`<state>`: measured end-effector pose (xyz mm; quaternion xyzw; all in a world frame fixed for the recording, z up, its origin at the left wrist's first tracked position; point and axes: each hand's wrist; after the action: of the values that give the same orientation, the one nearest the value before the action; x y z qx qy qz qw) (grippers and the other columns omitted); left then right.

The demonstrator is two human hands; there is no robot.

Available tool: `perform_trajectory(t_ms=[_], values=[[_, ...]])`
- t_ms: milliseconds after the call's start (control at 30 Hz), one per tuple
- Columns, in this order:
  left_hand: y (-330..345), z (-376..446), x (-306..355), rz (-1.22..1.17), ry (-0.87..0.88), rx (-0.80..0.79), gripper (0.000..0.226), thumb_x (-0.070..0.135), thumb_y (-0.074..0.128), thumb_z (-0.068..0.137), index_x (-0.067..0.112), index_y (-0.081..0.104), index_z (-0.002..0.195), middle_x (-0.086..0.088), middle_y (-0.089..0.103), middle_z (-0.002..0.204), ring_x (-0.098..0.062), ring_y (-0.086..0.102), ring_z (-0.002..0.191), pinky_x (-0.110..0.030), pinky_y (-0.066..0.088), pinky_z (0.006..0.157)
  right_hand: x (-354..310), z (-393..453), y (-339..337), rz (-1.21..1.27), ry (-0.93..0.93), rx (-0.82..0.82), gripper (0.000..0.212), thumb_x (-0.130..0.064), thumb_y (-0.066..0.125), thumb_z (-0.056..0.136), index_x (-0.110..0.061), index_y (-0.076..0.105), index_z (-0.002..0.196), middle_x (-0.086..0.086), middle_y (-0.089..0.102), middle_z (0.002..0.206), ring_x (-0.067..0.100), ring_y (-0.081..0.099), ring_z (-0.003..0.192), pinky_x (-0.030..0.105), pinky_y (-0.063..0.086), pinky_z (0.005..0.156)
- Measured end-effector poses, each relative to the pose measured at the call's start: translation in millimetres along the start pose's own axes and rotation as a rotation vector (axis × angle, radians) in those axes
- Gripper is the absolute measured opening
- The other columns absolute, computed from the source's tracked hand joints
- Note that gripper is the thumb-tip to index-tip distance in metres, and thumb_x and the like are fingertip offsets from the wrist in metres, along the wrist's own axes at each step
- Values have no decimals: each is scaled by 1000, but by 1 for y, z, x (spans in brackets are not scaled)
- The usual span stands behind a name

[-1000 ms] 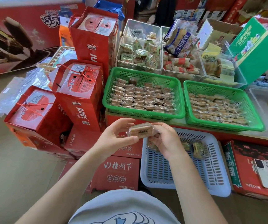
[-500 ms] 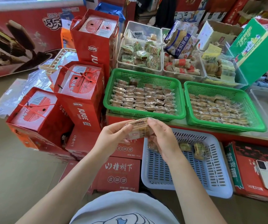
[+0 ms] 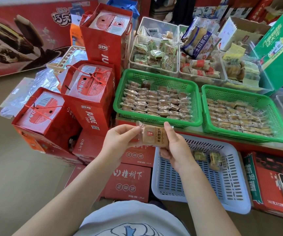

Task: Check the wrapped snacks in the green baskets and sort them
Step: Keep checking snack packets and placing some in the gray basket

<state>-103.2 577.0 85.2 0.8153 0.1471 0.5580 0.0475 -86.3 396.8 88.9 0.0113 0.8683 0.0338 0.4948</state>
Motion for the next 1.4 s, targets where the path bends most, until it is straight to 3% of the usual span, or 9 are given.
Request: perform_trajectory(t_ms=[233,367,467,567,633,733,900,1100,1400], values=[[1,20,-4,-174,-169,-93,13,16,66,94,3,68,98,-22,74,106,-28,73,93,-32,63,74,-4,17,-3,-50,-41,23,59,-61,43,99,-11,74,93,2,52,53,14,34,37,23,25,37],[7,44,3,3,-142,-159,47,27,77,83,12,60,124,-14,72,119,-30,72,105,-34,62,68,-17,44,-2,-159,-65,87,61,-63,37,99,-14,74,88,4,54,57,16,46,42,25,34,41],[15,72,13,57,-93,-98,51,14,78,86,13,55,131,-10,74,112,-23,75,96,-32,61,70,-32,73,-5,-230,-108,25,62,-72,45,91,-18,74,91,12,71,79,23,65,65,35,50,58],[20,111,16,98,-73,-27,52,14,78,87,15,55,134,-7,74,110,-19,76,92,-32,62,72,-43,105,-10,-253,-157,-44,34,-47,67,93,-16,69,107,18,71,104,26,69,83,38,56,72],[22,141,12,278,-28,9,53,22,77,89,20,55,136,-2,73,115,-17,74,98,-36,62,80,-48,133,-14,-264,-156,11,25,-31,73,91,-16,68,110,16,70,107,29,69,94,43,58,81],[21,187,8,635,65,43,45,31,68,95,22,57,138,3,68,123,-13,65,108,-36,55,94,-57,181,-17,-286,-95,169,48,-37,75,84,-21,60,127,5,66,121,25,64,109,46,55,92],[25,267,4,1029,223,8,43,21,62,98,13,56,140,-4,58,139,-20,54,126,-31,42,104,-82,266,-20,-245,-154,350,24,-27,73,91,-20,63,111,-1,71,104,18,68,92,31,55,69],[49,360,2,1377,300,-47,59,27,56,100,19,35,155,-1,30,163,-18,21,152,-41,14,126,-86,340,-17,-643,-319,348,31,-20,71,92,-17,61,120,-3,67,107,16,63,99,29,50,81],[54,421,-22,1671,293,-246,63,48,33,106,19,19,160,-7,24,166,-26,15,153,-44,18,120,-62,375,-24,-1233,-599,196,26,6,66,84,-7,57,105,8,63,92,30,52,87,44,49,75]])
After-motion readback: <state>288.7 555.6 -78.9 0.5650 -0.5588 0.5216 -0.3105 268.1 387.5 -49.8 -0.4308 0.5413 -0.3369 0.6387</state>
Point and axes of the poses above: each hand's wrist, its own z-axis towards the middle knuckle, its own y-axis out of the palm, x = y × z
